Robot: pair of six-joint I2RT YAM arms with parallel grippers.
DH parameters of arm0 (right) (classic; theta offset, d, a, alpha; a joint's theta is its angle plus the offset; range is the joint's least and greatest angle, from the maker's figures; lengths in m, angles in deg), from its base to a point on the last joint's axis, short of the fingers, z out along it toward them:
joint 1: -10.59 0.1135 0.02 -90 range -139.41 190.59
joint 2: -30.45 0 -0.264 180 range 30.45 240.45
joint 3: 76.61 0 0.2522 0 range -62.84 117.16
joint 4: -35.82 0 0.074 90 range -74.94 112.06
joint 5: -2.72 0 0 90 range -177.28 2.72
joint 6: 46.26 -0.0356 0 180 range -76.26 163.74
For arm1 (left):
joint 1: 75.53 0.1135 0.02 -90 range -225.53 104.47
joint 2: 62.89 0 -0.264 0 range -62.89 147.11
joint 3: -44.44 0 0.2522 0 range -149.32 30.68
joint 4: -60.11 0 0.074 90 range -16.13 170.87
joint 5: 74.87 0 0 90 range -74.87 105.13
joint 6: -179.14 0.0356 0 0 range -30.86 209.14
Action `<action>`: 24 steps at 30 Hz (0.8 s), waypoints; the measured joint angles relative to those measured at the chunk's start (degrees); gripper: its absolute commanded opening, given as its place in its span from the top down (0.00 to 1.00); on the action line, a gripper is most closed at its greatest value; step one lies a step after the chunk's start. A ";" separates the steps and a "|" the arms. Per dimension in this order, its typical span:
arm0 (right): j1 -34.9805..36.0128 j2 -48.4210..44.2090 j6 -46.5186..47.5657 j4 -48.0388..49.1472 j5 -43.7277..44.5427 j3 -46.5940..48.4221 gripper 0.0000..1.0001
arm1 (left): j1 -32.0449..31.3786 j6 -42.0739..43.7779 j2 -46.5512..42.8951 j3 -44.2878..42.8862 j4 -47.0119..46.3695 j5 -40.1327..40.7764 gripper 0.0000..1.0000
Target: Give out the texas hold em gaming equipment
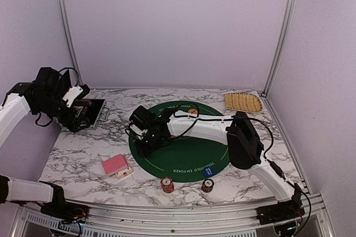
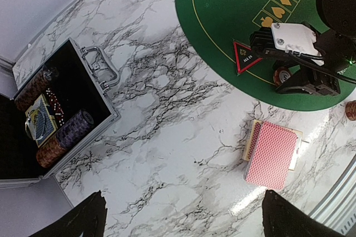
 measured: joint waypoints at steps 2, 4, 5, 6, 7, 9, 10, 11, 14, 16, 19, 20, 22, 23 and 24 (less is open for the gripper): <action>0.00 0.00 -0.02 0.02 -0.17 0.00 0.47 | 0.00 0.00 0.00 0.00 0.00 0.00 0.01; 0.00 0.00 0.02 0.04 -0.35 0.00 0.44 | 0.00 0.00 0.00 0.00 0.00 0.00 0.01; 0.00 0.00 0.02 0.09 -0.37 0.00 0.43 | 0.00 0.00 0.00 0.00 0.00 0.00 0.01; 0.00 0.00 0.02 0.11 -0.37 0.00 0.42 | 0.00 0.00 0.00 0.00 0.00 0.00 0.01; 0.00 0.00 0.02 0.13 -0.37 0.00 0.42 | 0.00 0.00 0.00 0.00 0.00 0.00 0.01; 0.00 -0.02 0.00 0.20 -0.35 0.00 0.42 | 0.00 0.00 0.00 0.00 0.00 0.00 0.01; 0.00 -0.02 0.02 0.22 -0.35 0.00 0.42 | 0.00 -0.02 0.00 0.00 0.00 -0.02 0.01; 0.00 -0.11 0.02 0.24 -0.33 0.00 0.42 | 0.00 -0.02 0.00 0.00 0.00 0.00 0.01; 0.00 -0.94 0.00 0.28 -0.04 -0.57 0.42 | 0.00 -0.02 0.00 0.00 0.00 0.00 0.01; 0.00 -2.54 0.00 0.37 0.42 -1.73 0.41 | 0.00 0.00 0.00 0.00 0.00 0.00 0.01; 0.02 -6.93 0.02 0.35 1.57 -4.50 0.32 | 0.00 -0.02 0.00 0.00 0.00 0.00 0.01; 0.11 -8.46 0.04 0.39 1.99 -5.46 0.29 | 0.00 0.00 0.00 0.00 0.02 0.00 0.01; 0.46 -12.76 0.11 0.48 2.71 -8.17 0.21 | 0.00 -0.02 0.00 0.00 0.02 0.02 0.01; 0.66 -15.02 0.11 0.48 3.23 -9.70 0.17 | 0.00 0.00 0.00 0.00 0.02 0.02 0.01; 0.87 -17.35 0.24 0.59 3.63 -11.50 0.13 | 0.00 0.00 0.00 0.00 0.02 0.02 0.01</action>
